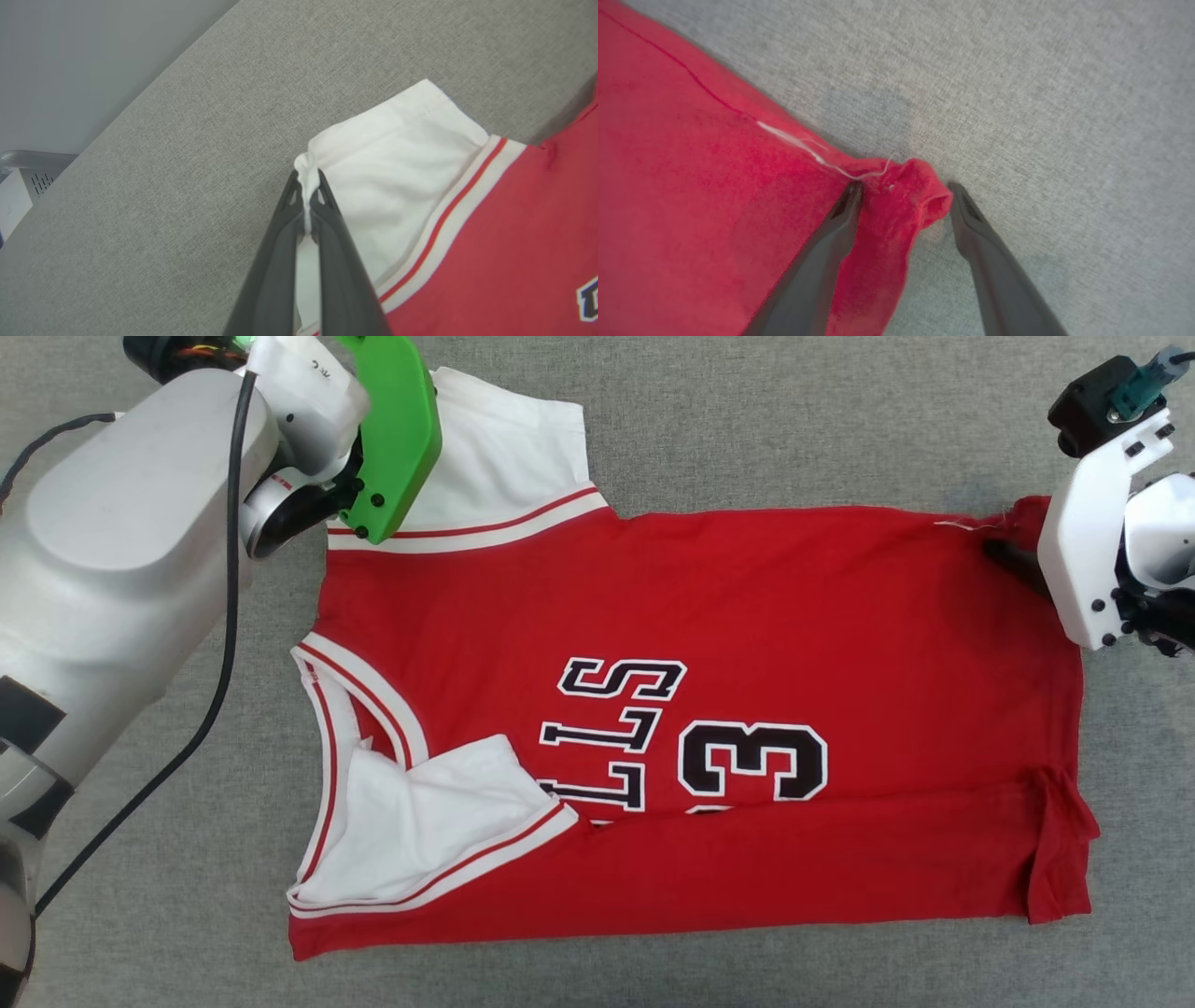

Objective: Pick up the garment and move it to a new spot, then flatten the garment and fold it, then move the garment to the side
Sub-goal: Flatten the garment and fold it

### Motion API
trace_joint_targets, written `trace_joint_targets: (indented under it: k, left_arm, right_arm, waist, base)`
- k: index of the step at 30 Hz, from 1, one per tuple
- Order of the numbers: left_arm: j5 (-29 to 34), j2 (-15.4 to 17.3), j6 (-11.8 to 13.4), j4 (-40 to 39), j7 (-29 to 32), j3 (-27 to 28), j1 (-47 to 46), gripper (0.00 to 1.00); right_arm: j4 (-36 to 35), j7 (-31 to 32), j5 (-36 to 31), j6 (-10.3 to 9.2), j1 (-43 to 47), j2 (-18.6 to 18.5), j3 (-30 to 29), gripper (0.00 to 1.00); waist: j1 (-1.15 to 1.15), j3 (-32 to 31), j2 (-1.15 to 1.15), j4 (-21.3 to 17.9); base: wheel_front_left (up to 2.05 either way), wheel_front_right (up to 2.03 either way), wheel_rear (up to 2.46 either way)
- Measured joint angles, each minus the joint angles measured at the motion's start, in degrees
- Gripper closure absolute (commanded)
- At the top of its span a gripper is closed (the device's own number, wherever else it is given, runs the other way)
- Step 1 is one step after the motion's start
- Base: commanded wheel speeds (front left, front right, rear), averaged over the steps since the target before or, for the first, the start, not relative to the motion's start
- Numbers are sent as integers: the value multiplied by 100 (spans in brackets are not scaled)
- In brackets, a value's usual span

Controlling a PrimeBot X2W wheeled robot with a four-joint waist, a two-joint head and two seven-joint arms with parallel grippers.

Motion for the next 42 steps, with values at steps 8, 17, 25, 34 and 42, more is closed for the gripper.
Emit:
trace_joint_targets:
  k: [8, 17, 25, 34, 42]
  left_arm:
    - [-91, 181, 0, 29, -353, -18, 263, 100]
    - [-83, 710, 0, -513, -684, -94, 890, 100]
    - [-104, 1372, 319, -1401, -934, -119, 1795, 100]
    - [-278, 2035, 1013, -2675, -1049, -167, 2999, 100]
    - [-504, 2313, 1530, -3199, -1315, -189, 4096, 100]
  right_arm:
    - [174, -1068, 281, 4, 85, 93, 255, 100]
    - [74, -1998, 446, 4, 525, -129, 432, 100]
    - [-99, -2354, 512, 4, 1180, -230, 550, 100]
    - [-544, -2609, 591, 4, 1986, -480, 501, 100]
    - [-945, -2705, 592, 4, 2769, -611, 227, 100]
  waist:
    - [0, -342, 0, -58]
    - [0, -1004, 0, -83]
    - [-1, -1603, 0, -84]
    - [-1, -2089, 0, -63]
    - [-1, -2316, 0, -47]
  base:
    - [0, 0, 0]
    - [0, 0, 0]
    - [0, 0, 0]
    - [0, 0, 0]
    - [0, 0, 0]
